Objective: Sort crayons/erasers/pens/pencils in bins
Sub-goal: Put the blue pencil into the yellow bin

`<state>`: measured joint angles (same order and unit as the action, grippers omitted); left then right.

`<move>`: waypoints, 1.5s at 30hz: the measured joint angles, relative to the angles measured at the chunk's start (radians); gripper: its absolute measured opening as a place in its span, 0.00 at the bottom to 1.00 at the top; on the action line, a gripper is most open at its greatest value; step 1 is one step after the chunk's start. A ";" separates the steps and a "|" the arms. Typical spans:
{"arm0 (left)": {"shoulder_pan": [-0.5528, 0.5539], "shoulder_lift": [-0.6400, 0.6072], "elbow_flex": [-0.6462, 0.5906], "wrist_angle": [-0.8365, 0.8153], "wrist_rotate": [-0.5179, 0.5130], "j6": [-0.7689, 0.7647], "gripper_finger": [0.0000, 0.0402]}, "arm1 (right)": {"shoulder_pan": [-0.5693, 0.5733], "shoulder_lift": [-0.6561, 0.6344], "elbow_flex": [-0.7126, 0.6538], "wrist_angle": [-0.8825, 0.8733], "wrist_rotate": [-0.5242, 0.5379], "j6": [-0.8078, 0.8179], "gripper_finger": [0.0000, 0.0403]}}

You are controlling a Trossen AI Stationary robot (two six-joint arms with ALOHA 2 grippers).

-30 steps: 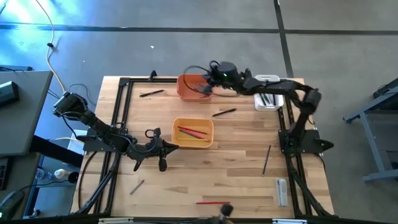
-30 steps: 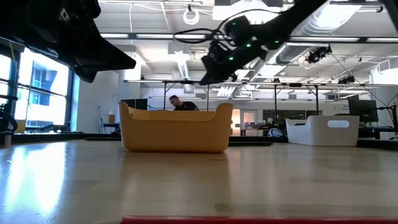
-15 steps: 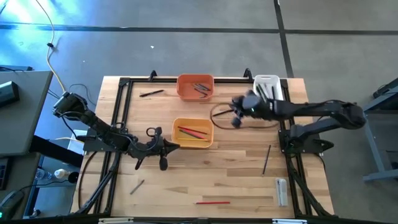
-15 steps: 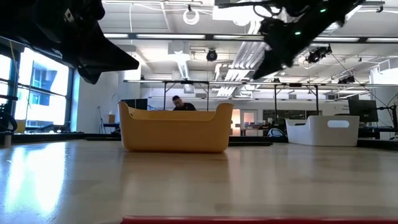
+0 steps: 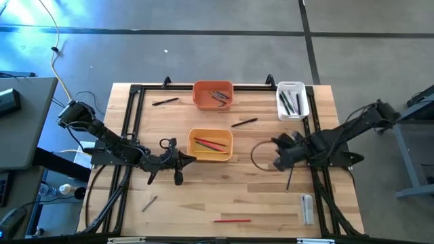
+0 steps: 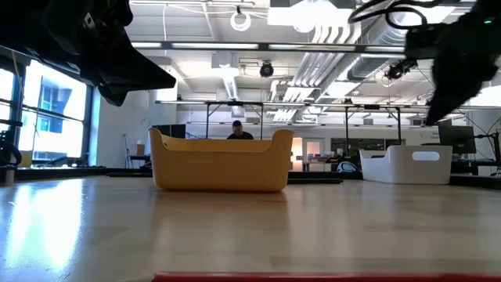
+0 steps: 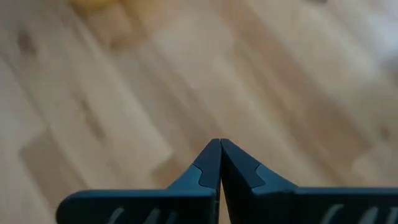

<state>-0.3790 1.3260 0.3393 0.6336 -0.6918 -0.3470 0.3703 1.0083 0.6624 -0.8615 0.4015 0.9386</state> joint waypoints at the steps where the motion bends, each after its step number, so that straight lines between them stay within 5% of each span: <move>1: 0.000 0.000 0.000 0.000 0.000 0.000 0.00 | 0.035 0.003 0.000 -0.023 -0.013 0.048 0.00; 13: 0.000 0.000 0.000 0.000 -0.001 -0.008 0.00 | 0.396 0.093 0.000 -0.132 -0.139 0.567 0.03; 22: 0.000 0.000 0.000 -0.001 0.000 -0.008 0.00 | 0.522 0.265 0.000 -0.133 -0.200 0.992 0.29; 29: 0.000 0.000 0.000 -0.001 0.000 -0.008 0.00 | 0.524 0.386 0.000 -0.093 -0.212 1.059 0.34; 45: 0.000 0.000 0.000 -0.001 0.000 -0.016 0.00 | 0.520 0.502 0.002 0.047 -0.126 0.842 0.12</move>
<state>-0.3794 1.3261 0.3397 0.6331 -0.6922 -0.3634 0.8904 1.5101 0.6648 -0.8141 0.2752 1.7803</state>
